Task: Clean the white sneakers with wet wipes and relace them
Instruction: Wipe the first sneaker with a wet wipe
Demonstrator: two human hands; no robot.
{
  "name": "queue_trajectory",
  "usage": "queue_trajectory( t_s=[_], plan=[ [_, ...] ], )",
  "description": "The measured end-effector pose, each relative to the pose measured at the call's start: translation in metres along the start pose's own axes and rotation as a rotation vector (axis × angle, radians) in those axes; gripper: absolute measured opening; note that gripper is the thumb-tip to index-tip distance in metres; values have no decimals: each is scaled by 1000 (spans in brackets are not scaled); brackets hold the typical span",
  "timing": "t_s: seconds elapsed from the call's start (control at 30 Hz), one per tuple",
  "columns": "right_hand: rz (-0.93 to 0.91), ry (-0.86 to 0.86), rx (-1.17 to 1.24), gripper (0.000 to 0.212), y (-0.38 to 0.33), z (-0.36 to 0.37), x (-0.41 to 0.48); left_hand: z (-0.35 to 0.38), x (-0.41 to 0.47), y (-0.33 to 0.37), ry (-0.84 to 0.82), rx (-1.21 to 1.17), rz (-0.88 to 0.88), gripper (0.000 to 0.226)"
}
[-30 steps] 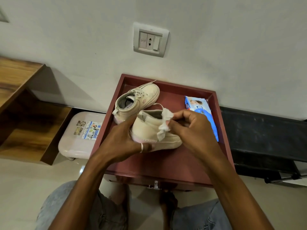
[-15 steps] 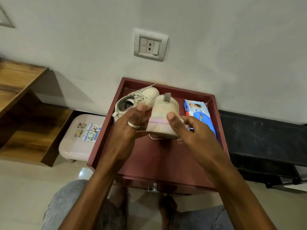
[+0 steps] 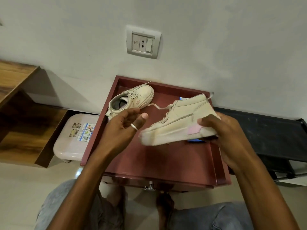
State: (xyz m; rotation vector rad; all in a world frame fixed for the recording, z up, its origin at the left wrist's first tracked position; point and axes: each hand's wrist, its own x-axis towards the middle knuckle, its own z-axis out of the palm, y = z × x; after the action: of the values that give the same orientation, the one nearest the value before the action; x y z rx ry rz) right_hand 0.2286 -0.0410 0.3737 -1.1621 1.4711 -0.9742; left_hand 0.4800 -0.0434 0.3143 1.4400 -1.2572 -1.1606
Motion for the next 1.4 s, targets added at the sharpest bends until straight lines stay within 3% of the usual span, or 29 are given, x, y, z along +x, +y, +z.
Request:
queue_trajectory(
  t_s=[0.17,0.3,0.37,0.5,0.57,0.67,0.8,0.93,1.03,1.2,1.33,1.4],
  plan=[
    [69,-46,350,29,11,-7,6,-13,2,-13,-251,20,-195,98],
    [59,-135,427,38,19,-6,9,-31,2,-25,-345,-53,-221,116],
    [68,-231,432,41,19,-8,9,-36,2,-25,-367,-44,-219,116],
    [87,-391,590,76,17,-8,8,-45,0,-26,-441,-197,-168,95],
    [93,-373,660,74,12,-3,8,-46,-1,-27,-441,-286,-143,84],
    [156,-274,704,52,7,0,9,-45,0,-27,-432,-309,-105,85],
    [212,-157,560,31,10,-4,12,-43,0,-25,-353,-216,-73,92],
    [160,28,387,24,23,-6,22,-38,-2,-20,-295,-78,-40,92],
    [140,174,125,25,35,-6,28,-30,-4,-17,-244,9,-8,88],
    [225,151,-126,24,57,-10,37,-28,-7,-23,-236,85,20,89],
    [64,396,-579,12,55,-13,40,-29,-9,-34,-197,152,20,92],
    [-97,466,-499,13,45,-6,34,-28,-10,-39,-175,207,41,93]
  ],
)
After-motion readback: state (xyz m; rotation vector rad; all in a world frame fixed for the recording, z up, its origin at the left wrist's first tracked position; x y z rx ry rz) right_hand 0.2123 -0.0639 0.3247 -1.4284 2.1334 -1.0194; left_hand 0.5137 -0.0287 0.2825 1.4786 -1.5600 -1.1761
